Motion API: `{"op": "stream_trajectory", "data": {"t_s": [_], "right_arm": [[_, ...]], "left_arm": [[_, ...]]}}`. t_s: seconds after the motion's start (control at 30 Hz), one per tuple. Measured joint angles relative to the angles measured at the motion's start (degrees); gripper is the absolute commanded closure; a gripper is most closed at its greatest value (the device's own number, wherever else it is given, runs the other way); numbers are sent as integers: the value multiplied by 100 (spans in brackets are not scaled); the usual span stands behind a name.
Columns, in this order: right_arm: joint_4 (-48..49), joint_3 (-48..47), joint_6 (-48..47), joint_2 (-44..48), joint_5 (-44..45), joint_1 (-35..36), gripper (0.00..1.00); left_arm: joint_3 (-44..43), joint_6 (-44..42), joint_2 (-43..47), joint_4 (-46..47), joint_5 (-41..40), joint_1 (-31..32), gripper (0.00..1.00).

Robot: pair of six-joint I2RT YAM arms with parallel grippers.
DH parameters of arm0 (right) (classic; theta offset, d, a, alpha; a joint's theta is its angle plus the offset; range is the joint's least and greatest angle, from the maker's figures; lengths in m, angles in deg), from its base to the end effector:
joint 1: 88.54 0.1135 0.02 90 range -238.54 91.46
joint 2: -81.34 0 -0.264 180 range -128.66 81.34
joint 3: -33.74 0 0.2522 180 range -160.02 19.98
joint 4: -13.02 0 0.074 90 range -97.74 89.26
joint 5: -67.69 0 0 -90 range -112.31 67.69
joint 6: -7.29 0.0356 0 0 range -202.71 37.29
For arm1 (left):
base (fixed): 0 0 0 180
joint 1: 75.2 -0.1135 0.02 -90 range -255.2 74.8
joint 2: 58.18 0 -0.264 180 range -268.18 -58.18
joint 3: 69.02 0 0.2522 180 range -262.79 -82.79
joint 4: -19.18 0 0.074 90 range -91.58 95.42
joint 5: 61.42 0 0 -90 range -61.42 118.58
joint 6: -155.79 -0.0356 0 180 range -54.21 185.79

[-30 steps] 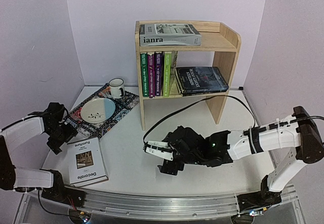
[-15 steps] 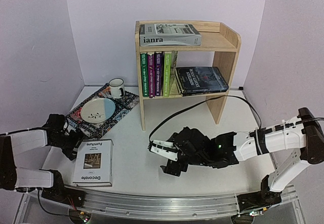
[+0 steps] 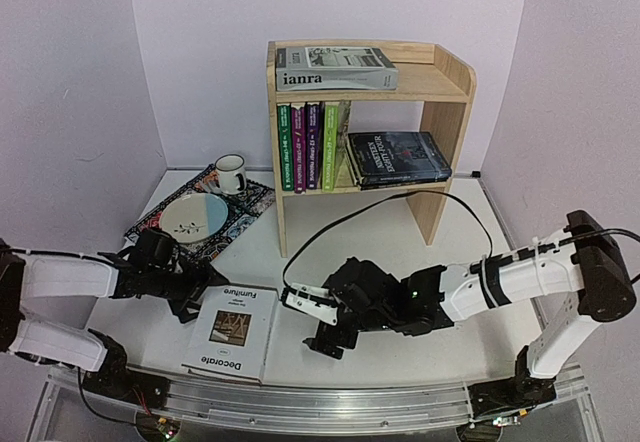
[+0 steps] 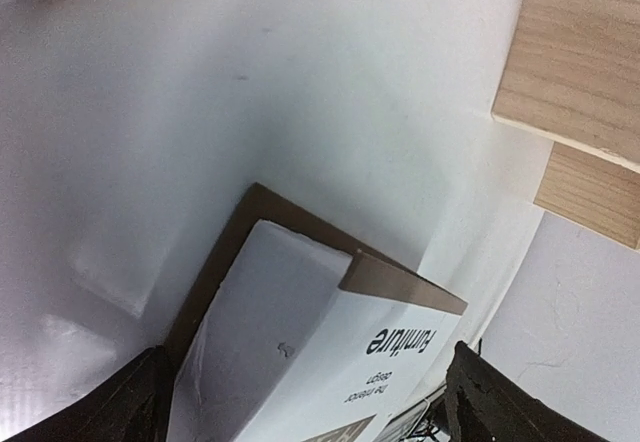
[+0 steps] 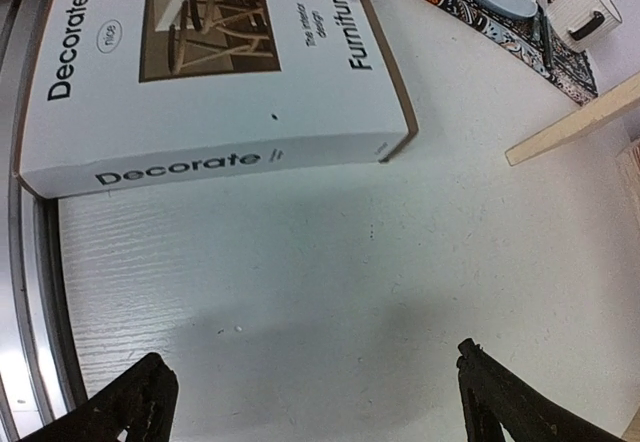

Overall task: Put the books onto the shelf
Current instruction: Move the book to the center of the board, then pick up the book at the center of the board.

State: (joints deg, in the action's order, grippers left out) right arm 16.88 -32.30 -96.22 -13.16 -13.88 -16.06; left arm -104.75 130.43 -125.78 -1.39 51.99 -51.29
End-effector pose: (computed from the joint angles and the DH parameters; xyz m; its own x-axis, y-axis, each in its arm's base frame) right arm 0.1139 0.3434 0.2110 0.0891 -0.4852 -0.8698 -0.9075 0.3204 -0.2717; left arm 0.1758 -0.0934 0.1399 -0.8466 -0.5318 0.0235 -0.4007 0.6076 -0.6857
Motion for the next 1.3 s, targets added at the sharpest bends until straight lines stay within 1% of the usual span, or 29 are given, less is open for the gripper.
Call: {"op": "stream_trajectory", "data": {"t_s": [0.1, 0.2, 0.27, 0.37, 0.5, 0.57, 0.6, 0.73, 0.9, 0.97, 1.03, 1.17, 1.3], "right_arm": [[159, 65, -32, 8, -46, 48, 2], [293, 334, -222, 93, -15, 146, 2], [352, 605, -400, 191, 88, 215, 2], [507, 1040, -678, 357, 233, 287, 2], [770, 1552, -1070, 590, 287, 309, 2], [920, 1656, -1212, 611, 290, 323, 2], [992, 1685, -1273, 612, 290, 331, 2], [1359, 1706, -1568, 571, 308, 424, 2], [1955, 1706, -2035, 191, 480, 652, 2], [2149, 1706, -2268, -6, 553, 726, 2], [2241, 1704, -2426, -112, 592, 760, 2], [2390, 1661, -2640, -210, 601, 770, 2], [2488, 1534, -2737, -278, 604, 772, 2]], "left_arm": [[-433, 124, -664, 419, -114, 419, 4], [-970, 132, -1385, 820, -177, 855, 4], [-1401, 36, -1873, 1041, -192, 1146, 4], [-1857, -192, -2254, 1240, -200, 1374, 3], [-2130, -648, -2267, 1169, -271, 1383, 2], [-2337, -950, -2267, 867, -315, 1373, 3], [-2440, -1130, -2266, 694, -352, 1366, 5], [-2544, -1869, -2117, 76, -268, 1247, 17], [-2111, -2694, -1653, -524, 330, 776, 43], [-1986, -2958, -1623, -667, 638, 696, 49], [-1907, -3161, -1653, -799, 978, 686, 49], [-1883, -3463, -1770, -880, 1533, 713, 41], [-1883, -3626, -1810, -884, 1889, 716, 39]]}}
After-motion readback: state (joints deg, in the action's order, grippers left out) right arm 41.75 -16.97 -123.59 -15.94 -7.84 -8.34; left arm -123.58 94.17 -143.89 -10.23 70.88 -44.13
